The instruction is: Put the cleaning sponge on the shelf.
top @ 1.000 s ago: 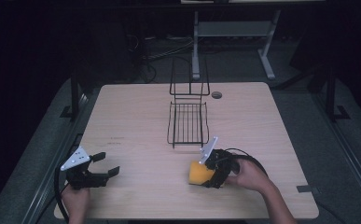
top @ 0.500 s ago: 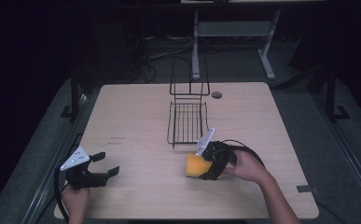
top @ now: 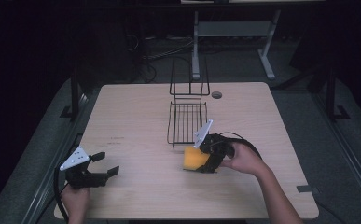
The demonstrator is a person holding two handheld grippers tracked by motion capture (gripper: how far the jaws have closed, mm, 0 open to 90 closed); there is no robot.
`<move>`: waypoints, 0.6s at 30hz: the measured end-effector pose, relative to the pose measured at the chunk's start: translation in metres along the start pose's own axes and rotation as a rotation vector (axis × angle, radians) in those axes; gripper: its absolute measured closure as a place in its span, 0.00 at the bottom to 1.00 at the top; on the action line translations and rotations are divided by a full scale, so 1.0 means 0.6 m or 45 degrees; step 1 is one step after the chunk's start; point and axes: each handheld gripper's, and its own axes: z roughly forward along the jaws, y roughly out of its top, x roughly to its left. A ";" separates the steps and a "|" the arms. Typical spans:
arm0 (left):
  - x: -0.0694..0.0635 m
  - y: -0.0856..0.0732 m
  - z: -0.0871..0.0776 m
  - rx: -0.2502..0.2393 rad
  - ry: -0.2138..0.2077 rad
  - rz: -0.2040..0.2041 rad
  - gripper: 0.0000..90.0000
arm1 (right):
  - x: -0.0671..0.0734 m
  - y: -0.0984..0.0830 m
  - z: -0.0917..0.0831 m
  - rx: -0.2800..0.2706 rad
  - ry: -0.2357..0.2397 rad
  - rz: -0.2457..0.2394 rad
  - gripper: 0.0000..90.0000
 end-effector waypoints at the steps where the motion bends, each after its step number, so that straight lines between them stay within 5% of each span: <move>1: 0.000 0.000 0.000 0.001 0.000 0.003 0.16 | -0.002 0.001 0.000 -0.004 0.002 -0.006 0.24; 18: 0.002 -0.001 -0.002 -0.006 -0.001 -0.006 0.16 | -0.019 0.025 -0.004 -0.006 -0.004 -0.027 0.24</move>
